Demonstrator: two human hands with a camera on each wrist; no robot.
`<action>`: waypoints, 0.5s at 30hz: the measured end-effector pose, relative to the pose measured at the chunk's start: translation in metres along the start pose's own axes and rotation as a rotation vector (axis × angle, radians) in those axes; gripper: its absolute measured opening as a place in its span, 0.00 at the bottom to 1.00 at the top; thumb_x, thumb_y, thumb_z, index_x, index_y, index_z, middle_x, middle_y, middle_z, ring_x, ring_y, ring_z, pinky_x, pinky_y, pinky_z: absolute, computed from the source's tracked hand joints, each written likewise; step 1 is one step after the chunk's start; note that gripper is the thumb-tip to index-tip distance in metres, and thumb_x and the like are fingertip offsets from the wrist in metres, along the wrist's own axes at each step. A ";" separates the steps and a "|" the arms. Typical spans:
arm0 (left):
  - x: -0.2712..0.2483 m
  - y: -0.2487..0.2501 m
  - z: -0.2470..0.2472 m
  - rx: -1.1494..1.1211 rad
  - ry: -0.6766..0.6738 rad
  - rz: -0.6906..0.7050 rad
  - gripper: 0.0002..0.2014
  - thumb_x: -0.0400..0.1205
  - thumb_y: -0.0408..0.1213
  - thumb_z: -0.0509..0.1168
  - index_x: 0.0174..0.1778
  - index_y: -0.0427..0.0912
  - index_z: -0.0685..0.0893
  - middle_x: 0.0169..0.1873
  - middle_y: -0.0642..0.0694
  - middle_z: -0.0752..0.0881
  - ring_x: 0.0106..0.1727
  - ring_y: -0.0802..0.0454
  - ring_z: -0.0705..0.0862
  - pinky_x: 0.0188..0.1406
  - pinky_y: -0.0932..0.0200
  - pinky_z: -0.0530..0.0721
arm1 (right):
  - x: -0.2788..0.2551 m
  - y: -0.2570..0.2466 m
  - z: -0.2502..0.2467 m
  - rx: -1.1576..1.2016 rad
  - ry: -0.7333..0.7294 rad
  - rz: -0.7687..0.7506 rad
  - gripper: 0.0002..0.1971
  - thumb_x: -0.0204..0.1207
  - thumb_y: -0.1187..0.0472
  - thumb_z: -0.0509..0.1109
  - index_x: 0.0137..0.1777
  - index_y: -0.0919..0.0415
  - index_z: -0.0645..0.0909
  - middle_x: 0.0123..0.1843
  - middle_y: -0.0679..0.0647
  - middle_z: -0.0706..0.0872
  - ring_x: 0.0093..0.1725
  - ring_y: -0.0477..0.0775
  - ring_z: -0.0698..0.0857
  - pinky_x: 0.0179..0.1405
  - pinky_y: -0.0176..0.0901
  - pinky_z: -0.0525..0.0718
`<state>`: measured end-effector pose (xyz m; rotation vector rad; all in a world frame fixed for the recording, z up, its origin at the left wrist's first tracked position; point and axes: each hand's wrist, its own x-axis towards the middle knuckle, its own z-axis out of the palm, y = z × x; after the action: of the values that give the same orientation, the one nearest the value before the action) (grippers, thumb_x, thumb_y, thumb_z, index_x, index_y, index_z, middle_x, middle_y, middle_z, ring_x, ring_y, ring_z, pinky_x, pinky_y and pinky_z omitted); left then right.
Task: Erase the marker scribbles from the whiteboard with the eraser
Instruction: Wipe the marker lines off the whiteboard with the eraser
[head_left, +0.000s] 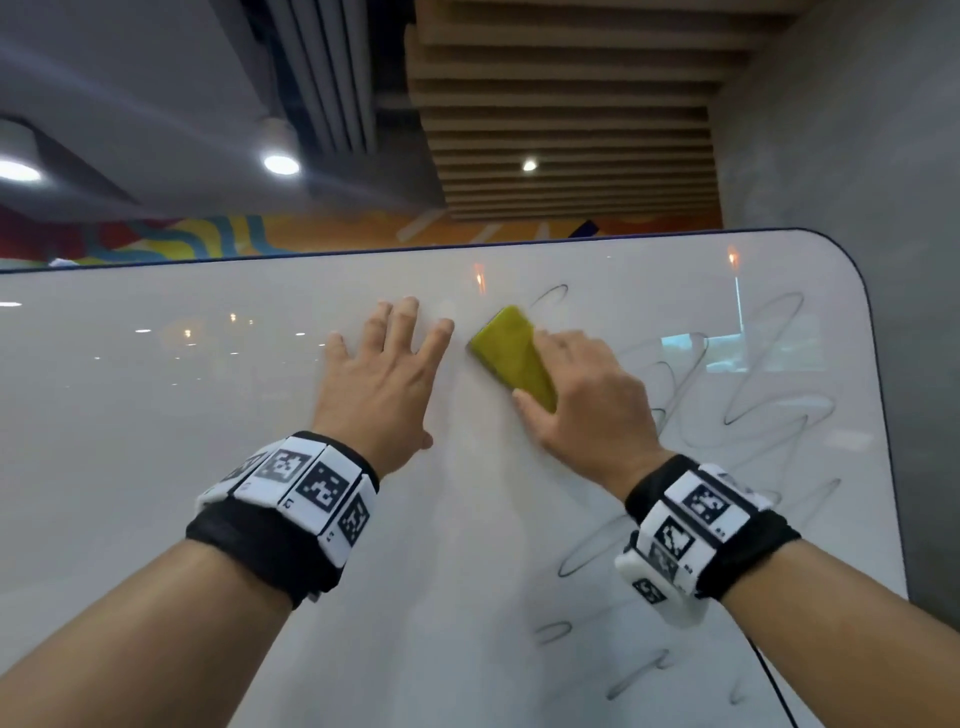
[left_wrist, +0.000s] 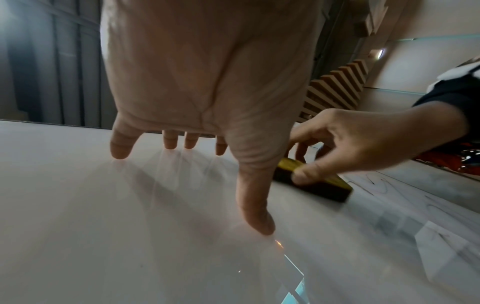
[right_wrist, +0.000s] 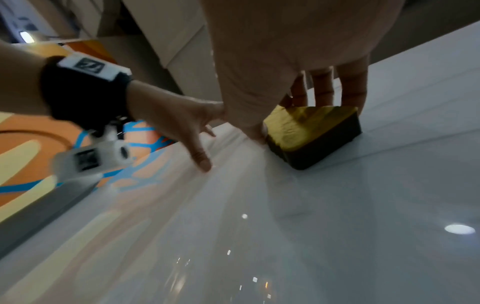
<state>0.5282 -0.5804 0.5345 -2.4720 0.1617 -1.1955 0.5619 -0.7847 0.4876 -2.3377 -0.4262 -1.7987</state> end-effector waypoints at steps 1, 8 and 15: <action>0.000 0.000 0.000 0.001 -0.004 0.001 0.58 0.71 0.57 0.78 0.84 0.54 0.40 0.84 0.41 0.40 0.86 0.39 0.44 0.78 0.33 0.64 | 0.006 0.003 -0.001 0.029 0.021 0.092 0.32 0.75 0.46 0.73 0.75 0.62 0.75 0.60 0.57 0.82 0.56 0.61 0.81 0.40 0.53 0.86; 0.004 0.002 -0.007 0.012 0.012 0.008 0.58 0.71 0.60 0.76 0.83 0.55 0.39 0.82 0.40 0.46 0.84 0.37 0.50 0.74 0.33 0.67 | -0.012 -0.016 0.006 0.002 -0.008 -0.145 0.31 0.70 0.48 0.76 0.70 0.63 0.79 0.57 0.56 0.84 0.51 0.61 0.83 0.34 0.51 0.88; 0.016 0.020 -0.012 -0.037 0.080 0.012 0.49 0.73 0.61 0.74 0.80 0.46 0.53 0.84 0.42 0.40 0.87 0.40 0.43 0.80 0.32 0.59 | 0.016 0.006 -0.005 0.044 0.057 0.138 0.31 0.75 0.46 0.73 0.75 0.61 0.75 0.63 0.56 0.79 0.59 0.60 0.79 0.44 0.51 0.84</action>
<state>0.5303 -0.6065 0.5448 -2.4522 0.2217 -1.2990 0.5632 -0.7896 0.5049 -2.2220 -0.2855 -1.7686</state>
